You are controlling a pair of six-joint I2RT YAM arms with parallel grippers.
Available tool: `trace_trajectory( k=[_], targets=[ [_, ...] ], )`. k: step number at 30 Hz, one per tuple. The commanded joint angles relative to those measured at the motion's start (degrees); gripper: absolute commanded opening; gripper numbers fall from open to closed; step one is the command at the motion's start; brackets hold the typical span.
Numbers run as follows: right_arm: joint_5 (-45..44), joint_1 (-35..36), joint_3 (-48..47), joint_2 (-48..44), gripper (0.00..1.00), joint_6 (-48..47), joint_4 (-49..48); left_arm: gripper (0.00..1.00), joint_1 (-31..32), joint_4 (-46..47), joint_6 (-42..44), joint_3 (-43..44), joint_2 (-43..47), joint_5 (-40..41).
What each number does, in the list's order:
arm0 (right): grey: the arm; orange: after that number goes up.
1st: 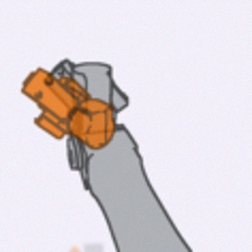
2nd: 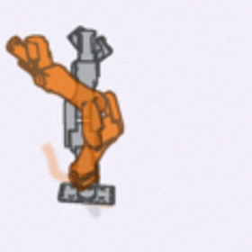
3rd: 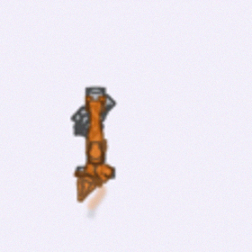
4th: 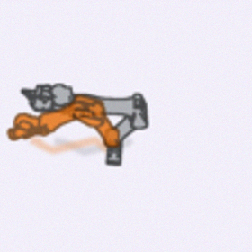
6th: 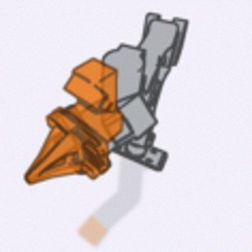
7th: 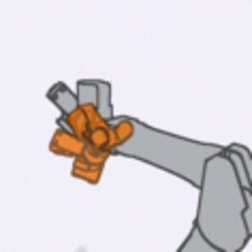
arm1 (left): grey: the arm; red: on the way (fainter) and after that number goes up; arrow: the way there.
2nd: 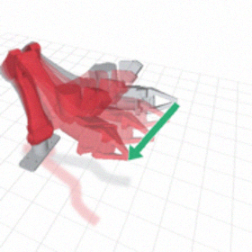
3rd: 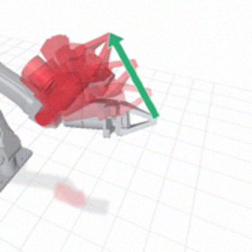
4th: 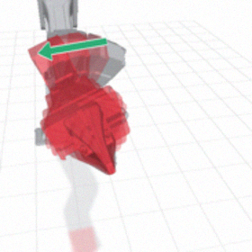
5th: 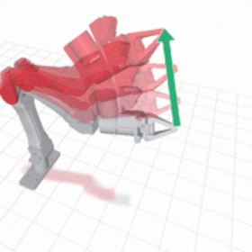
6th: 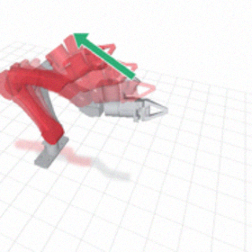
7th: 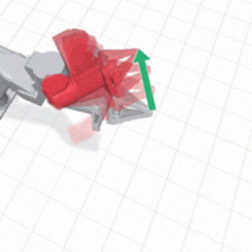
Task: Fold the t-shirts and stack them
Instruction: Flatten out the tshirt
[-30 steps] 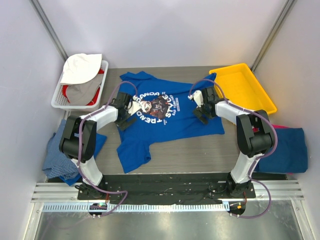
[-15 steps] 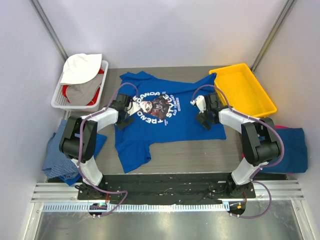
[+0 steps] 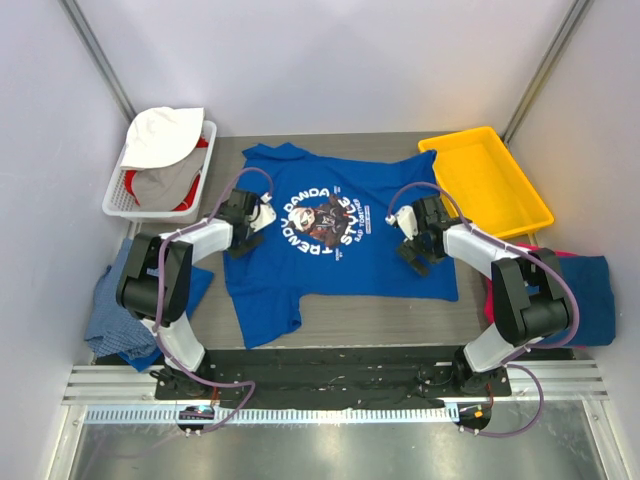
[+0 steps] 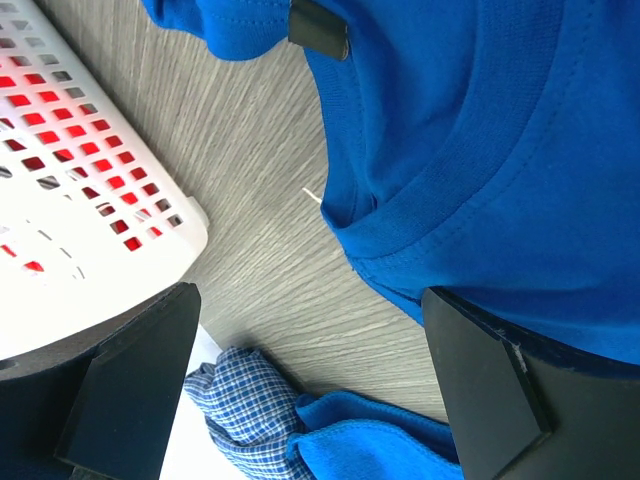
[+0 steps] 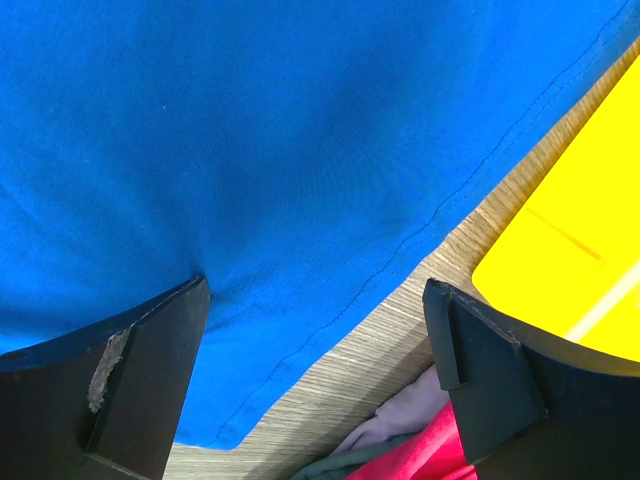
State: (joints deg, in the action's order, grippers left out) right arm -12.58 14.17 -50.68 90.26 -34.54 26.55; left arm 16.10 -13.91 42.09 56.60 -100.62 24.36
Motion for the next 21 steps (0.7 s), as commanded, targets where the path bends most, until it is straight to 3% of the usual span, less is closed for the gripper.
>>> trace_trajectory(
  k=[1, 21],
  targets=[
    [-0.60, -0.02, -0.39, -1.23, 1.00, 0.36, 3.07, 1.00, -2.03, -1.74, 0.89, -3.34, -1.42, -2.47],
    [-0.96, 0.33, -5.57, -3.07, 1.00, 0.97, 6.59, 1.00, -4.41, -5.42, -0.07, -2.19, 6.39, -4.41]
  ],
)
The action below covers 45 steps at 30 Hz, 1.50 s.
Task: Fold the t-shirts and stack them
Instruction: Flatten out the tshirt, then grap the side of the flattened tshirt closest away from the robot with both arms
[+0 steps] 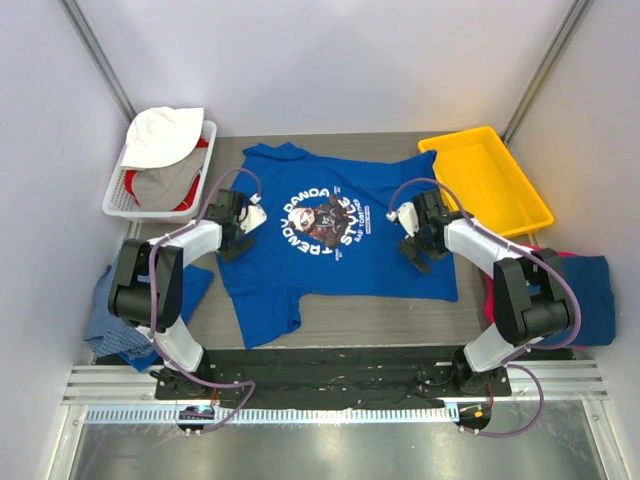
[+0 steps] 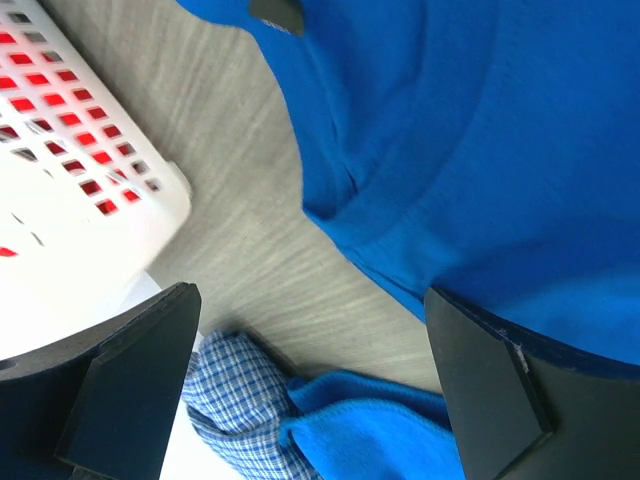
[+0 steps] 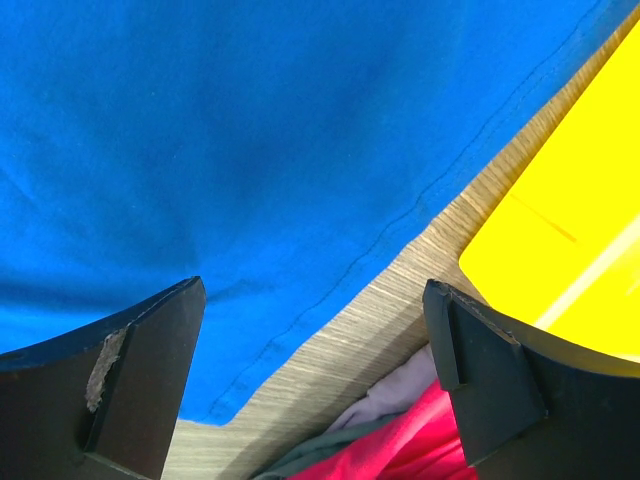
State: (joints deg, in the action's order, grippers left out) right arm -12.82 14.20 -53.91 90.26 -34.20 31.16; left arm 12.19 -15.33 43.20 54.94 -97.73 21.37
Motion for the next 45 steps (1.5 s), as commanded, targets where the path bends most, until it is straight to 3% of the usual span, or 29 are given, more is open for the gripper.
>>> trace_trajectory(
  k=[1, 9, 13, 18, 23, 33, 40, 45],
  targets=[
    [-0.80, 0.31, -2.51, -3.24, 1.00, 0.62, 2.15, 1.00, -0.41, -3.83, -1.28, -0.53, 4.12, -1.33],
    [1.12, 1.53, -4.97, -7.19, 1.00, 2.73, 7.50, 1.00, -0.41, -7.14, -2.77, 3.41, 10.44, -1.41],
    [3.94, 3.20, -3.75, -10.88, 1.00, 3.69, 10.67, 1.00, 0.03, -21.46, -6.72, 9.11, 16.06, -14.29],
    [3.68, 4.61, 0.38, -12.21, 0.93, 6.50, 9.54, 0.98, 10.21, -32.72, -14.18, 8.52, 22.05, -18.55],
    [2.27, 6.54, 1.44, -11.59, 0.92, 10.46, 9.19, 0.94, 20.93, -37.66, -19.46, 4.58, 28.89, -21.19],
    [-3.88, 6.81, 6.80, -13.44, 0.91, 9.94, 4.79, 0.89, 29.73, -39.68, -22.19, -8.17, 37.26, -21.18],
    [-4.85, 6.81, 8.38, -10.28, 0.89, 9.58, 2.77, 0.86, 34.74, -41.71, -19.82, -7.92, 35.42, -24.44],
    [-4.93, 6.81, 8.21, -7.91, 0.89, 10.11, 1.63, 0.85, 39.04, -37.41, -20.79, -9.22, 34.02, -26.82]
  ],
)
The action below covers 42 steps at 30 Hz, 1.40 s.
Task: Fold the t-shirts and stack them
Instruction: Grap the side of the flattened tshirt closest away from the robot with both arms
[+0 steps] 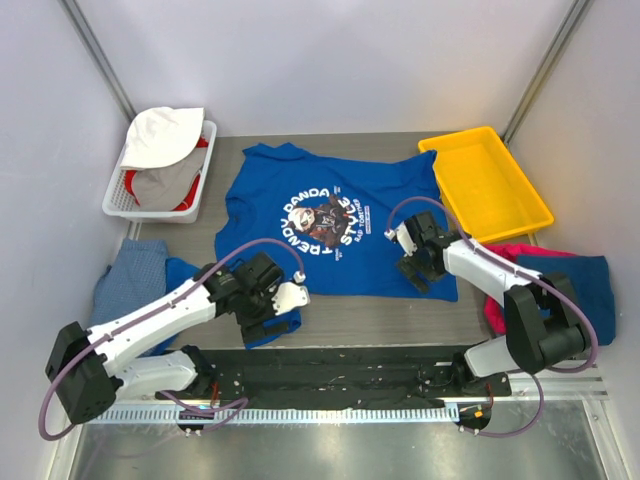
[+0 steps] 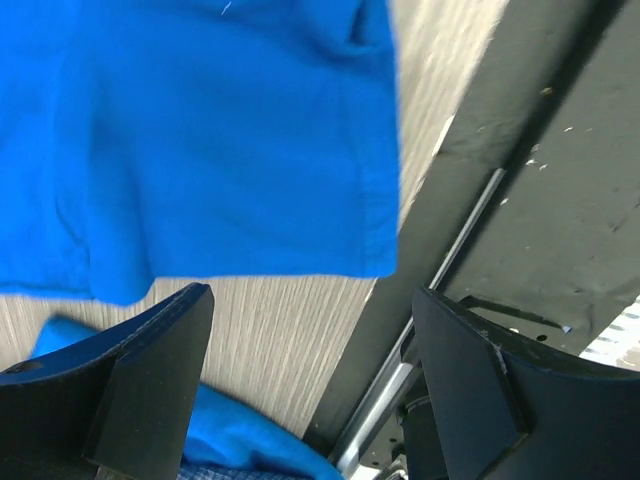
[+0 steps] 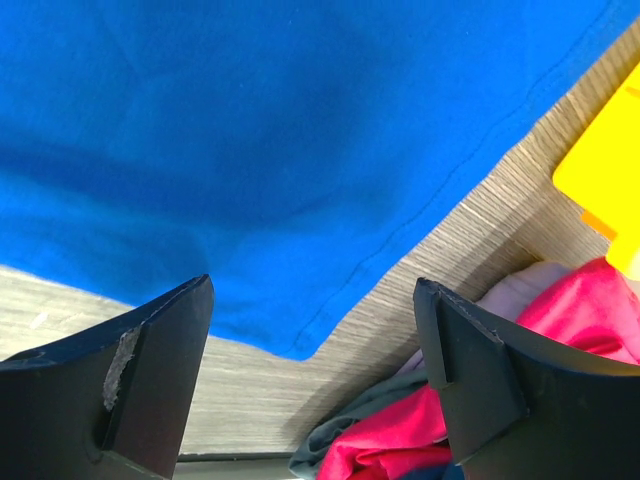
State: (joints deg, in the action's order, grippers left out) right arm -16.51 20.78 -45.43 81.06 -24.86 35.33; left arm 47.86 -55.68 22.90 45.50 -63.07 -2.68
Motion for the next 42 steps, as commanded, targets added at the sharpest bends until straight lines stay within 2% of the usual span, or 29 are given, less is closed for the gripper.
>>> trace_trajectory(
  k=[1, 4, 12, 23, 25, 31, 34, 42],
  targets=[
    [-1.15, 0.23, -0.27, 1.65, 0.89, 1.04, -2.64, 0.85, 4.17, 4.86, -0.66, -0.31, -1.78, -2.42],
    [-1.07, 0.23, -0.19, 2.61, 0.88, 1.39, -3.16, 0.84, 6.37, 9.34, -0.83, -2.77, -4.77, -1.20],
    [-2.03, 0.23, 0.08, 3.15, 0.88, 1.66, -4.22, 0.79, 7.08, 18.40, -0.22, -4.36, -13.04, 0.30],
    [-2.30, 0.23, 0.96, 3.41, 0.88, 0.87, -4.75, 0.75, 7.08, 22.10, -1.10, -4.36, -16.38, 0.57],
    [-2.12, 0.14, 1.04, 3.41, 0.87, 0.96, -4.92, 0.72, 7.08, 22.81, -1.19, -4.63, -16.91, 1.27],
    [-2.64, 0.14, 1.48, 2.44, 0.87, 0.26, -4.83, 0.48, 7.08, 23.42, -1.45, -4.63, -19.02, 2.24],
    [-3.09, 0.23, 2.54, 1.04, 0.87, -0.79, -4.57, 0.42, 7.08, 23.16, -1.54, -5.15, -18.41, 3.99],
    [2.62, 0.23, 4.74, -5.81, 0.84, -4.05, 1.84, 0.36, 7.08, 22.11, -1.19, -6.73, -15.95, 6.72]
  ],
)
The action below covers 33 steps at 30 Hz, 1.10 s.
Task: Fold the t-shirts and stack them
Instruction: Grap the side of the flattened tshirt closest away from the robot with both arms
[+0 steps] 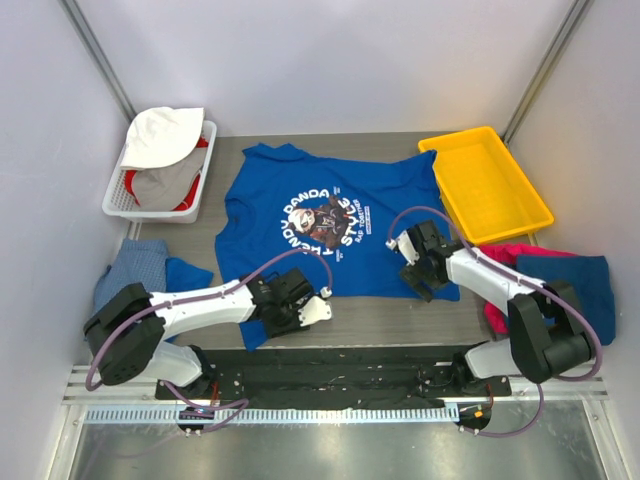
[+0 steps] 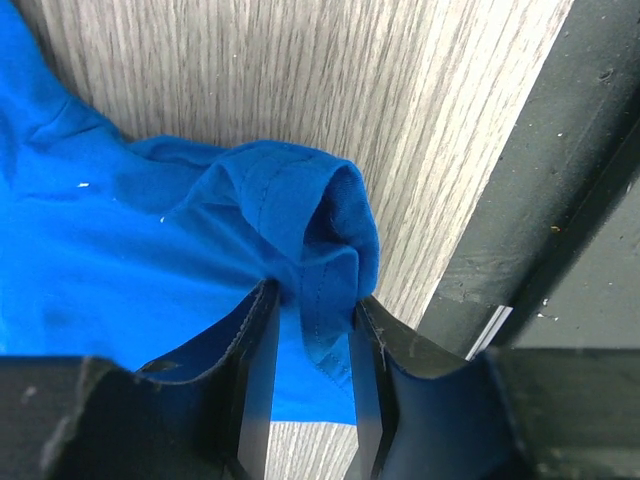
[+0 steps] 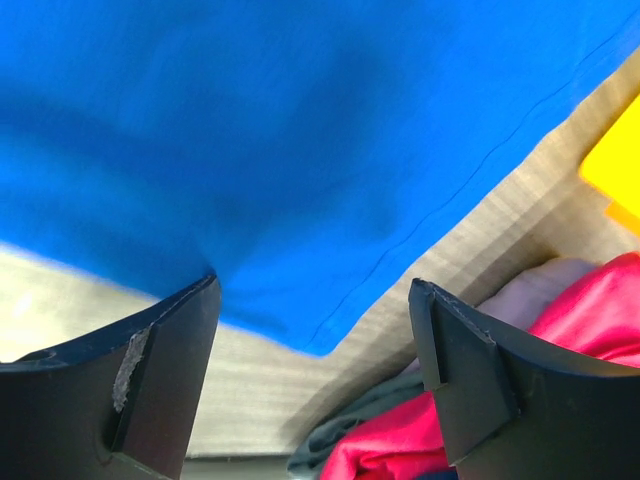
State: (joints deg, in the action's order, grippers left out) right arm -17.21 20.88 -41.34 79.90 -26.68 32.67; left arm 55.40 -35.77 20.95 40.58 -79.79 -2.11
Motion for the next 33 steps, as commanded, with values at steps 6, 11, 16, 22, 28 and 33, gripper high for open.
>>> trace_trajectory(
  k=[6, 11, 16, 22, 28, 33],
  targets=[
    [7.00, 0.03, -2.42, -11.33, 0.85, -0.13, 8.18, 0.35, -0.46, 2.02, 0.50, -2.17, 0.51, 6.50],
    [7.72, 0.03, -4.63, -13.01, 0.85, -0.83, 13.38, 0.34, -0.46, 1.93, 0.32, -1.82, 0.69, 6.77],
    [5.53, 0.03, -1.03, -14.33, 0.84, -4.43, 13.83, 0.33, -0.46, 2.02, 0.32, -1.64, 0.51, 6.77],
    [6.31, 0.12, 1.00, -14.07, 0.81, -7.07, 14.27, 0.32, -0.46, 2.19, 0.50, -1.73, 0.77, 7.12],
    [7.37, 0.12, 2.67, -12.49, 0.79, -9.88, 13.04, 0.31, -0.46, 2.28, 0.50, -1.38, 0.51, 7.38],
    [9.13, 0.12, 3.37, -10.82, 0.78, -11.99, 11.90, 0.31, -0.46, 2.11, 0.85, -1.47, 0.60, 7.56]
  ],
)
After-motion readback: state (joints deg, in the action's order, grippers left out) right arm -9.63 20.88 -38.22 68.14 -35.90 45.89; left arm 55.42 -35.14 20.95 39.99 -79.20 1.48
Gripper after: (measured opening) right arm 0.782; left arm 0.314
